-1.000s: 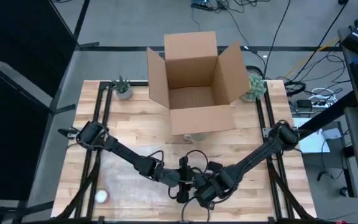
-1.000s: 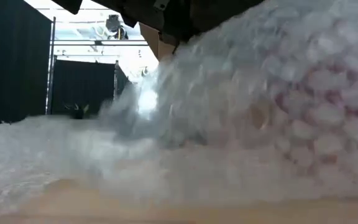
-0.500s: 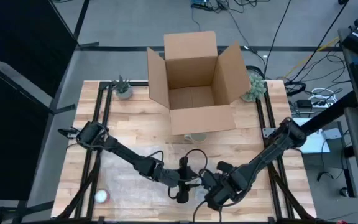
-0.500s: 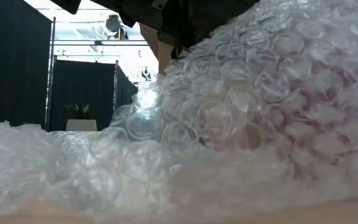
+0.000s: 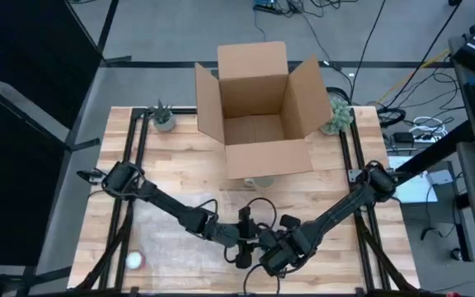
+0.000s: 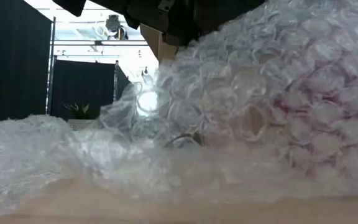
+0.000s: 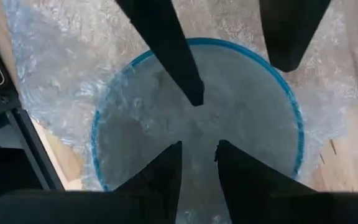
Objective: Wrap mug
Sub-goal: Wrap the red mug with the right transparent bubble wrap
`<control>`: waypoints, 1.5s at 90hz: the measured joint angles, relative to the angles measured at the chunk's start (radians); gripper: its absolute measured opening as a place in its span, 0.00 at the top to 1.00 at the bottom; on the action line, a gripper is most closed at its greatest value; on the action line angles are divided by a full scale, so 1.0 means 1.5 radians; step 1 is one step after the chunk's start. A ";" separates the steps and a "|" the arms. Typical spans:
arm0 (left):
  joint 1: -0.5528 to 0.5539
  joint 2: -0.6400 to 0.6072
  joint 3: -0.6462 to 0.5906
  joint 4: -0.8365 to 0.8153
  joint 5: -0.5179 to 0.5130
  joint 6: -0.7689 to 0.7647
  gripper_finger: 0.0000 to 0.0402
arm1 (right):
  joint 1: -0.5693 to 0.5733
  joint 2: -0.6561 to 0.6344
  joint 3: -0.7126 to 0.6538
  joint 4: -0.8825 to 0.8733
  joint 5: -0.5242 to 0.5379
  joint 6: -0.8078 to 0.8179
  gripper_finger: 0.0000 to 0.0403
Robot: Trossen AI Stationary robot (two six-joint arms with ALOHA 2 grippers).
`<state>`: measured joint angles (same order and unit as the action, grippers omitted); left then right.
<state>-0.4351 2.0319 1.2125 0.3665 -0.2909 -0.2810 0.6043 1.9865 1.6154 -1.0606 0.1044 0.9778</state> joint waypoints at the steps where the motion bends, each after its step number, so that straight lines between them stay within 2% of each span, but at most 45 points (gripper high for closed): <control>1: 0.000 0.000 0.000 0.000 0.000 0.000 0.63 | -0.001 0.000 0.000 0.000 -0.001 0.001 0.74; 22: -0.001 0.000 0.000 0.001 0.000 0.000 0.63 | -0.011 -0.005 -0.001 0.007 -0.035 -0.021 0.59; 35: 0.001 0.000 -0.001 0.001 -0.001 0.000 0.63 | -0.011 -0.038 -0.006 0.009 -0.042 -0.026 0.55; 49: 0.002 0.000 -0.001 -0.001 0.000 0.000 0.63 | 0.001 -0.095 -0.004 0.010 -0.039 -0.006 0.54; 69: 0.002 0.000 -0.001 -0.001 0.000 -0.001 0.63 | 0.033 -0.117 -0.004 -0.055 -0.034 0.053 0.54; 82: 0.002 0.000 -0.001 0.002 0.000 -0.001 0.63 | 0.050 -0.117 -0.004 -0.083 0.032 0.093 0.54; 95: 0.002 0.000 -0.001 0.007 0.000 -0.001 0.63 | 0.053 -0.116 -0.004 -0.083 0.048 0.106 0.54; 117: 0.002 0.000 -0.001 0.009 0.002 -0.001 0.63 | 0.057 -0.117 -0.003 -0.051 0.056 0.066 0.54; 135: 0.002 -0.002 -0.001 0.008 0.004 -0.001 0.63 | 0.057 -0.116 -0.003 0.044 0.071 -0.003 0.54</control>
<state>-0.4324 2.0285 1.2114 0.3790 -0.2848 -0.2817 0.6891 1.8126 1.6112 -0.9941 0.2105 0.9728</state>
